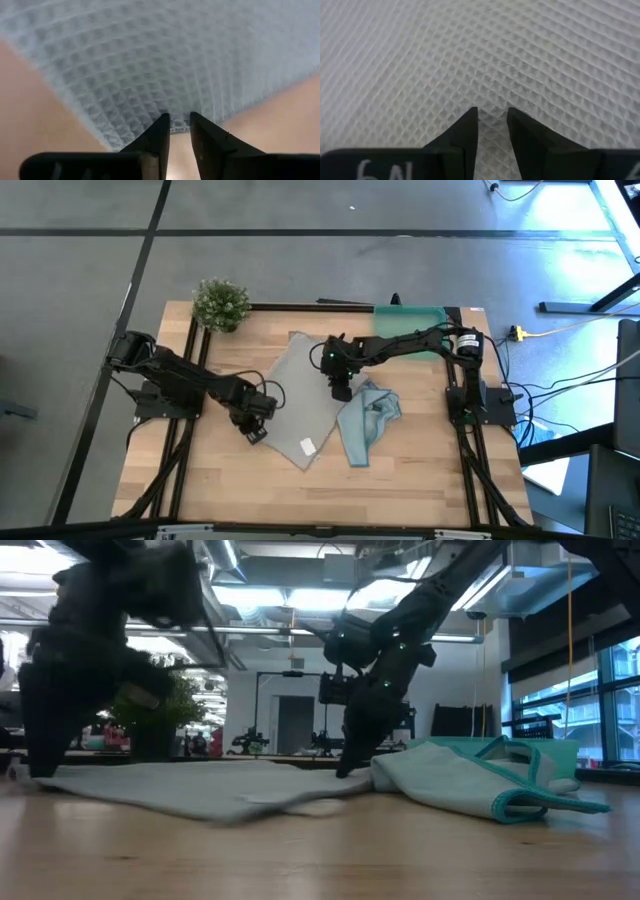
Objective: Roll microfiber towels into tight, uniform cylinder then place into a basket
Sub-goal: Roll the grey microfiber towel
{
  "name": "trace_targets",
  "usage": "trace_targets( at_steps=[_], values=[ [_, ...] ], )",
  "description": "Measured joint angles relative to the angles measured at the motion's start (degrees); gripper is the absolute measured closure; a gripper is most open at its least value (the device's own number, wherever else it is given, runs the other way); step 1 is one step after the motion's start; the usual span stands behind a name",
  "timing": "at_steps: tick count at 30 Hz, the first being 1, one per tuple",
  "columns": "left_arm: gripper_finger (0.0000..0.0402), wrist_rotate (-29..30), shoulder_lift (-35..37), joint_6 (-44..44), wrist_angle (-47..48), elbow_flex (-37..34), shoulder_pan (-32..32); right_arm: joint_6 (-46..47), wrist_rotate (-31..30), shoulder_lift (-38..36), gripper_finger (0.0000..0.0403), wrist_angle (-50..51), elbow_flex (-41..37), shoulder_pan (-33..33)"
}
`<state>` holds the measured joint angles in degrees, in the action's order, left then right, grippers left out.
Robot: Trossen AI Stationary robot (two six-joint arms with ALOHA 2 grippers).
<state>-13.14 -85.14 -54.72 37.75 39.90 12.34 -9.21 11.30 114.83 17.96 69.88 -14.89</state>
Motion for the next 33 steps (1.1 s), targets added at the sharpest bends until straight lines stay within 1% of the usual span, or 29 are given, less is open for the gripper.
trace_targets(
  at_steps=[2, 4, 6, 8, 10, 13, 15, 17, 19, 21, 25, 28, 33],
  values=[
    [0.0331, -0.46, -0.02, -0.06, -6.10, -0.01, 1.98, -0.17, -1.06, 0.00, 0.0293, -1.32, -0.09, -1.13],
    [0.0331, 0.00, -0.02, -0.07, -10.61, 0.04, 2.93, -0.22, -3.48, 0.06, 0.0293, -3.52, -0.11, -2.11],
    [0.0331, 0.84, 0.00, 0.15, -10.84, 0.69, 2.68, 0.06, -4.80, -0.01, 0.0294, -3.93, 0.51, -2.97],
    [0.0331, 1.93, 0.89, 1.00, -8.14, 1.65, 2.15, -0.07, -4.38, -0.16, 0.0300, -2.10, 2.05, -3.49],
    [0.0331, 2.79, 2.17, 1.32, -5.04, 2.46, 1.34, -0.12, -0.82, -0.67, 0.0308, 1.11, 4.04, -3.55],
    [0.0331, 4.73, 4.77, 0.86, -1.65, 2.65, 1.33, -0.01, 8.63, -1.09, 0.0317, 3.73, 6.02, -2.83],
    [0.0331, 5.07, 5.98, -1.46, 0.17, 2.71, 1.99, 0.62, 15.33, -1.11, 0.0319, 5.01, 6.19, -1.67],
    [0.0331, 5.00, 6.23, -6.20, 2.93, 2.71, 2.77, 1.20, 18.95, -1.14, 0.0319, 4.66, 6.11, -0.12],
    [0.0331, 4.73, 6.23, -10.17, 5.26, 2.71, 3.79, 1.05, 18.92, -1.22, 0.0319, 4.62, 5.71, 1.51],
    [0.0331, 5.06, 5.92, -11.87, 6.34, 2.71, 5.31, 0.54, 18.04, -1.20, 0.0320, 4.91, 5.53, 2.82],
    [0.0331, 9.34, 5.66, -12.60, 6.11, 2.71, 7.28, 0.01, 15.43, -1.20, 0.0320, 3.60, 5.53, 4.69],
    [0.0331, 12.01, 5.64, -12.70, 6.28, 2.69, 8.23, 0.11, 15.35, -1.20, 0.0320, 2.90, 5.53, 5.23],
    [0.0331, 12.53, 4.86, -12.76, 6.12, 2.64, 8.36, 0.11, 15.31, -1.20, 0.0320, 2.96, 5.53, 5.34]
  ],
)
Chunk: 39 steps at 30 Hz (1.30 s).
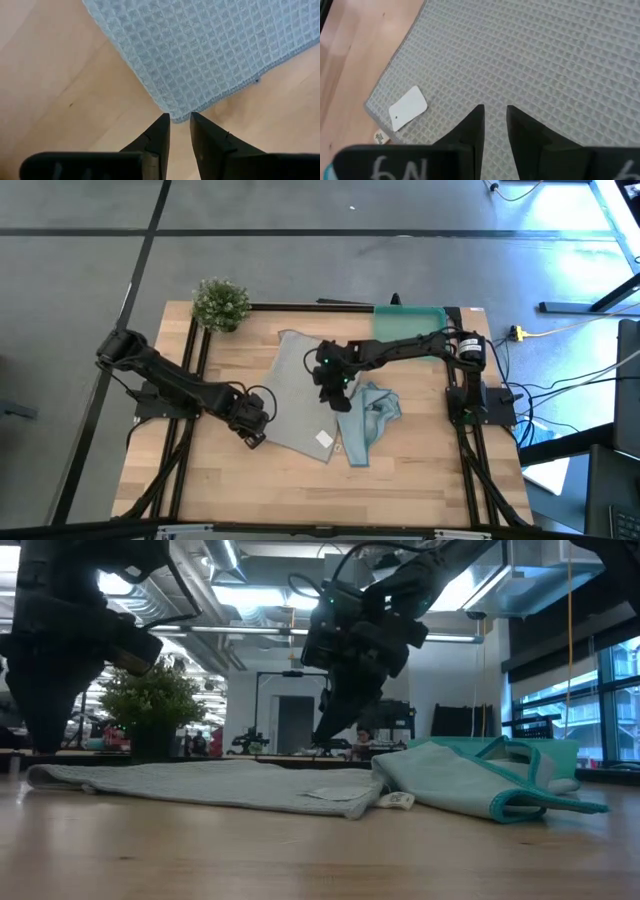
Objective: Roll microfiber towels into tight, uniform cylinder then place into a basket
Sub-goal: Roll the grey microfiber towel
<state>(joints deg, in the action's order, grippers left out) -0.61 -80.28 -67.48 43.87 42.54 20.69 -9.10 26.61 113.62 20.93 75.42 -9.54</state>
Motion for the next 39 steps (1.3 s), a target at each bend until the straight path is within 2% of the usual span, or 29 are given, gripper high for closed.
trace_targets(
  at_steps=[5, 12, 18, 25, 32, 39],
  values=[
    [0.0331, -1.22, -2.24, 0.09, -0.24, -0.04, 0.57, 0.04, -0.04, 0.00, 0.0320, 0.07, 0.00, 0.00],
    [0.0331, 0.63, -3.11, 0.50, -0.11, -0.04, 1.15, 0.11, -0.04, 0.00, 0.0320, -0.08, 0.00, 0.00],
    [0.0331, -1.76, -3.11, 1.98, -0.52, -0.04, 2.33, 0.11, -0.04, 0.00, 0.0320, -0.13, 0.00, 0.00],
    [0.0331, 3.38, -3.18, 2.05, -0.56, -0.04, 3.21, 0.11, -0.04, 0.00, 0.0320, -0.66, 0.00, 0.00],
    [0.0331, 1.57, -7.35, 2.03, -1.79, -0.05, 2.85, 0.09, -0.04, 0.00, 0.0320, -0.72, 0.00, 0.00],
    [0.0336, 4.05, -7.20, 0.26, -2.14, -0.04, 2.15, -0.09, -0.04, 0.00, 0.0320, -1.09, 0.02, 0.00]
  ],
)
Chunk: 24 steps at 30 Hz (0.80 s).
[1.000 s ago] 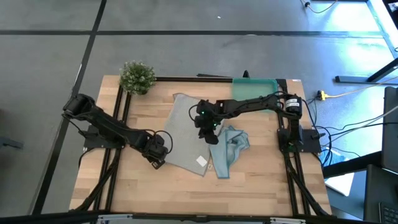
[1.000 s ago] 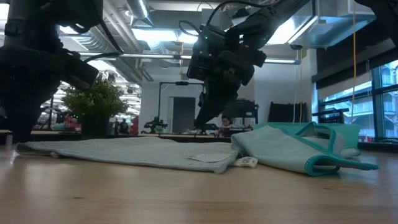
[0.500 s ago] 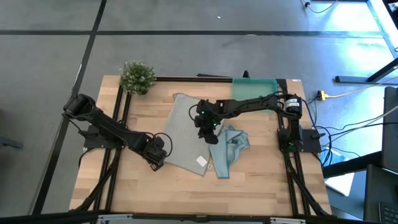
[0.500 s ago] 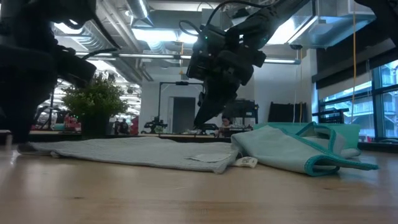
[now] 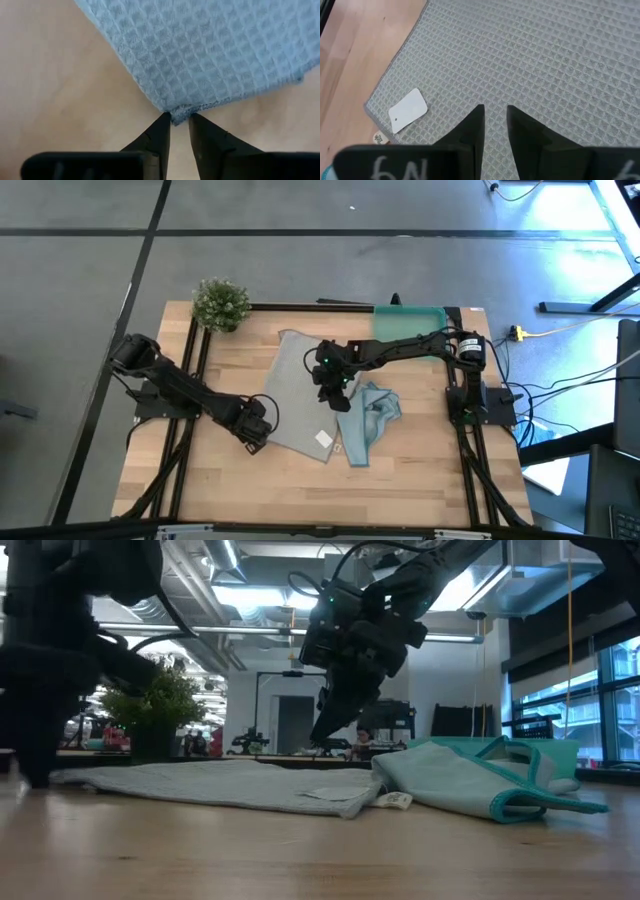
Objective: Roll microfiber towels into tight, uniform cylinder then place into a basket
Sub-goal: Roll the grey microfiber towel
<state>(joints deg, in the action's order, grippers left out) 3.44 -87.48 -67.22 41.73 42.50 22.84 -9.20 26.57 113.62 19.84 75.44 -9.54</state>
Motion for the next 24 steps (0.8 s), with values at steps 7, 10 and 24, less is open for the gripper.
trace_targets(
  at_steps=[7, 10, 24],
  values=[
    [0.0370, 1.97, 0.53, -0.09, 0.05, -0.04, -0.19, -0.12, -0.02, 0.02, 0.0320, -2.28, 0.00, 0.00],
    [0.0394, 2.00, 0.55, -0.08, 0.18, 0.05, -0.27, -0.12, -0.02, 0.04, 0.0320, -2.55, 0.02, 0.00],
    [0.0400, 2.67, 0.61, 6.65, 6.86, 6.27, -3.08, -0.28, -0.15, 0.07, 0.0320, -2.51, 0.02, 0.00]
  ],
)
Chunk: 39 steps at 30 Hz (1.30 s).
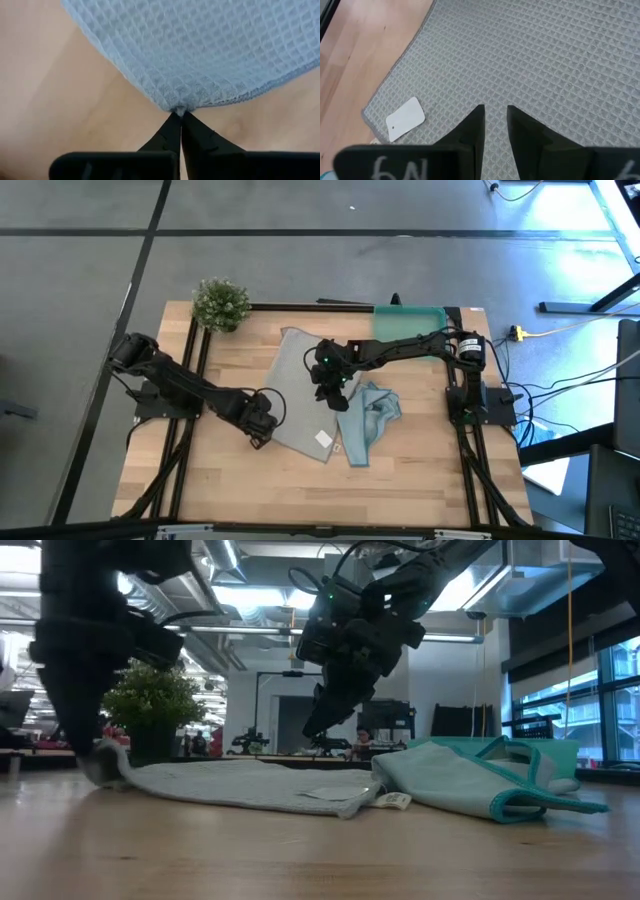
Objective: Roll microfiber towels into tight, uniform cylinder then place into a basket
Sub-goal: Roll the grey microfiber towel
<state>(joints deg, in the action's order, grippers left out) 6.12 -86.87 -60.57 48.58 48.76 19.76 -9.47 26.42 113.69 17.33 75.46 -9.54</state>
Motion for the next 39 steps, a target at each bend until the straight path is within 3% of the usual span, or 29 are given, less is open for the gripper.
trace_targets(
  at_steps=[7, 17, 22, 26, 39],
  values=[
    [0.0401, 0.23, 0.00, 8.17, 2.67, 2.68, -5.23, 0.00, -2.40, 0.00, 0.0320, -0.07, 0.00, 0.00],
    [0.0401, 0.42, 0.04, 24.77, 27.71, 15.32, -12.21, 0.00, -2.85, 0.00, 0.0320, -0.45, 0.00, -0.02],
    [0.0401, -4.70, 0.02, 33.64, 29.16, 15.86, -13.69, 0.13, -2.85, 0.00, 0.0320, -1.16, 0.00, -0.02],
    [0.0401, -5.28, -1.41, 38.01, 30.37, 15.60, -13.76, 0.17, -2.87, 0.00, 0.0320, -1.36, 0.00, -0.02],
    [0.0391, -7.06, -10.62, 43.01, 29.90, 15.05, -13.75, 0.20, -2.94, 0.00, 0.0320, -1.80, 0.00, 0.00]
  ],
)
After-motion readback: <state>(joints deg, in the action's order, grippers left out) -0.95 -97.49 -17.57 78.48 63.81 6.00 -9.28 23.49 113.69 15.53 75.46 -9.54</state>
